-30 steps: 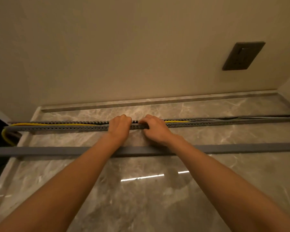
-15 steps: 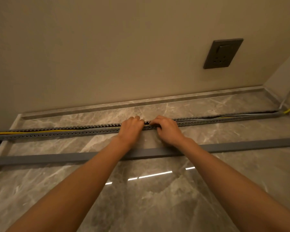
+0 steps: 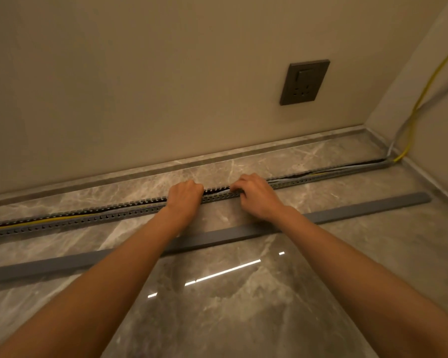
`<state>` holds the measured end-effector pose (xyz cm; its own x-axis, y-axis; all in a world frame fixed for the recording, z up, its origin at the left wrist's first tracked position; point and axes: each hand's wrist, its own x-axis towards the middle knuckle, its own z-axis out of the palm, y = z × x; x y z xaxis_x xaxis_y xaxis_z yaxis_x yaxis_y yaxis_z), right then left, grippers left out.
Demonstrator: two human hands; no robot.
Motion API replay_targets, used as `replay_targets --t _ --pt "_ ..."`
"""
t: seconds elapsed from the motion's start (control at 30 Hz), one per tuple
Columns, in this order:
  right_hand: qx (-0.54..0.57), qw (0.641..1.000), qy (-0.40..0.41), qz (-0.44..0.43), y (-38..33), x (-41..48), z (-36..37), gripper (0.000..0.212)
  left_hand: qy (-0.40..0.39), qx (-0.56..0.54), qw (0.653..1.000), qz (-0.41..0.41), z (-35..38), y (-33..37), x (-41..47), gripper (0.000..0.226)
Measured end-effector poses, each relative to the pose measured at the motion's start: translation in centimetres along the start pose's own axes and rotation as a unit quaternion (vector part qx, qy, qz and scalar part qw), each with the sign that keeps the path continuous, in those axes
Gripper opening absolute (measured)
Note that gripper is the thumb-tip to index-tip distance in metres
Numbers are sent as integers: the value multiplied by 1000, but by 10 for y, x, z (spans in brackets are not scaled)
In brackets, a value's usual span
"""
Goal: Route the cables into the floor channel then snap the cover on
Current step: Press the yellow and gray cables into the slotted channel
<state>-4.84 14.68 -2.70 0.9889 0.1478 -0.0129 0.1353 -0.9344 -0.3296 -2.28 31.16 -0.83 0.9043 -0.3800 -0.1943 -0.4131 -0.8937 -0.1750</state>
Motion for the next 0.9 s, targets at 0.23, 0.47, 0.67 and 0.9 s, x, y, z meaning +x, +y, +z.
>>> replay_targets --t 0.23,0.47,0.67,0.9 --pt "-9 997 -72 0 1 9 -7 34 -50 51 997 -13 -13 19 12 30" --pt "23 994 -87 -67 56 -5 -23 50 -42 11 998 -44 -36 74 25 30" --pt "31 992 -29 -121 104 -15 -33 39 -2 -84 995 -44 -42 145 50 29" --pt "13 1000 4 -16 209 -36 -68 38 -9 -107 982 -155 -42 167 61 26"
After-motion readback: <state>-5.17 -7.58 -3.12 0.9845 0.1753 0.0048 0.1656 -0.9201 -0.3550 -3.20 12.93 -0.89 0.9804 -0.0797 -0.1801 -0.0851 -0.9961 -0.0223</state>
